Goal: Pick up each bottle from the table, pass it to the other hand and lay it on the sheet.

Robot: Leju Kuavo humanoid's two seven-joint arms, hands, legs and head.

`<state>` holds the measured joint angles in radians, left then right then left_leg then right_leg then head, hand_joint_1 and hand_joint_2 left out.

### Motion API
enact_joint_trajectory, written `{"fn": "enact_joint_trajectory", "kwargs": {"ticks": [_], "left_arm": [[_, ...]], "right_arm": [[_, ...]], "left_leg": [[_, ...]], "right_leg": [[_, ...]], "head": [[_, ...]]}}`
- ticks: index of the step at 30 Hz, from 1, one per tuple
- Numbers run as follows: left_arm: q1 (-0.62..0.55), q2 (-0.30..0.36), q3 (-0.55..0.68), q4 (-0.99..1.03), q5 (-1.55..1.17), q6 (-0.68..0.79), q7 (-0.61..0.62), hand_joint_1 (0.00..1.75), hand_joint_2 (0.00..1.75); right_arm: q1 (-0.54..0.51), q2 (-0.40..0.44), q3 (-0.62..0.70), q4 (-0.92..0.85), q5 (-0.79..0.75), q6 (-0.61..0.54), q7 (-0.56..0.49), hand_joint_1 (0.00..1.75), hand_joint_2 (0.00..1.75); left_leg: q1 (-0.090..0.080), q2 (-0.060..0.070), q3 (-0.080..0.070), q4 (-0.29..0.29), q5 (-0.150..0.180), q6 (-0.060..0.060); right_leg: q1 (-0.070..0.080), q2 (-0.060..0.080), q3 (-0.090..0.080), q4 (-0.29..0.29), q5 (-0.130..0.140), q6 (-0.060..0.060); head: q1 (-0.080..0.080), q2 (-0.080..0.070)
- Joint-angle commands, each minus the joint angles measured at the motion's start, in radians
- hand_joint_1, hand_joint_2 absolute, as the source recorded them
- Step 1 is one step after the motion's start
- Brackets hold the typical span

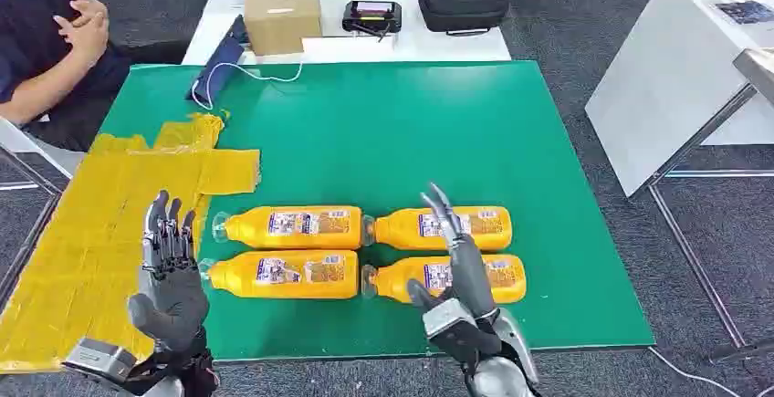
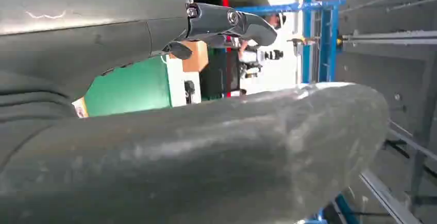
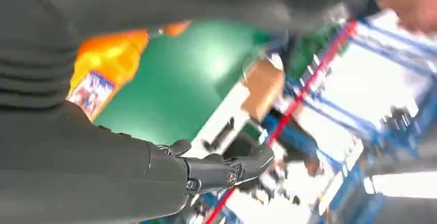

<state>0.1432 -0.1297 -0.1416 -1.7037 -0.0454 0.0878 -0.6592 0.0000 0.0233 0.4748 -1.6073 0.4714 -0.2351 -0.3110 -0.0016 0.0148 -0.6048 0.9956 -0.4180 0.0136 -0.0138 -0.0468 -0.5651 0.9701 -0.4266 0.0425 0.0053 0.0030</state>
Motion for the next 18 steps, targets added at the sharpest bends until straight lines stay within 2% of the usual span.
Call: {"fn": "enact_joint_trajectory", "kwargs": {"ticks": [1,6,14,16,17,18], "left_arm": [[-0.039,-0.011,0.021,0.086,0.010,-0.036,0.003,0.00,0.00],[-0.045,-0.008,0.029,0.090,0.019,-0.046,0.000,0.00,0.00],[-0.036,-0.009,0.039,0.083,0.021,-0.056,-0.003,0.00,0.00],[-0.033,-0.016,0.039,0.077,0.022,-0.062,-0.005,0.00,0.00],[-0.035,-0.015,0.035,0.077,0.024,-0.067,-0.008,0.00,0.00],[-0.046,-0.008,0.022,0.082,0.034,-0.080,-0.011,0.00,0.00]], "right_arm": [[-0.224,0.079,0.195,0.327,0.045,0.049,0.095,0.00,1.75],[-0.258,0.099,0.266,0.367,0.088,0.022,0.109,0.00,1.75],[-0.252,0.084,0.272,0.347,0.100,0.006,0.123,0.00,1.75],[-0.215,0.073,0.251,0.287,0.051,-0.041,0.051,0.00,1.75],[-0.202,0.070,0.246,0.262,0.024,-0.054,-0.013,0.00,0.00],[-0.165,0.059,0.225,0.192,-0.100,-0.041,-0.135,0.00,0.00]], "left_leg": [[0.001,0.004,0.004,-0.001,-0.001,-0.001],[0.001,0.003,0.005,-0.001,-0.001,-0.001],[0.001,0.000,0.004,-0.001,-0.001,-0.001],[0.001,0.000,0.005,0.000,-0.001,-0.001],[0.001,-0.001,0.002,-0.001,0.000,0.000],[0.001,-0.002,0.003,-0.001,0.000,-0.001]], "right_leg": [[0.001,0.008,0.002,-0.001,0.001,-0.002],[0.001,0.007,0.004,-0.002,0.000,-0.002],[0.000,0.005,0.004,-0.001,-0.001,-0.002],[0.000,0.006,0.005,-0.001,-0.001,-0.002],[0.000,0.002,0.003,-0.001,0.000,-0.001],[0.000,0.002,0.004,-0.001,-0.001,-0.002]], "head": [[0.000,0.000],[0.000,0.000],[0.000,0.000],[0.000,0.000],[0.000,0.000],[0.000,0.000]]}}
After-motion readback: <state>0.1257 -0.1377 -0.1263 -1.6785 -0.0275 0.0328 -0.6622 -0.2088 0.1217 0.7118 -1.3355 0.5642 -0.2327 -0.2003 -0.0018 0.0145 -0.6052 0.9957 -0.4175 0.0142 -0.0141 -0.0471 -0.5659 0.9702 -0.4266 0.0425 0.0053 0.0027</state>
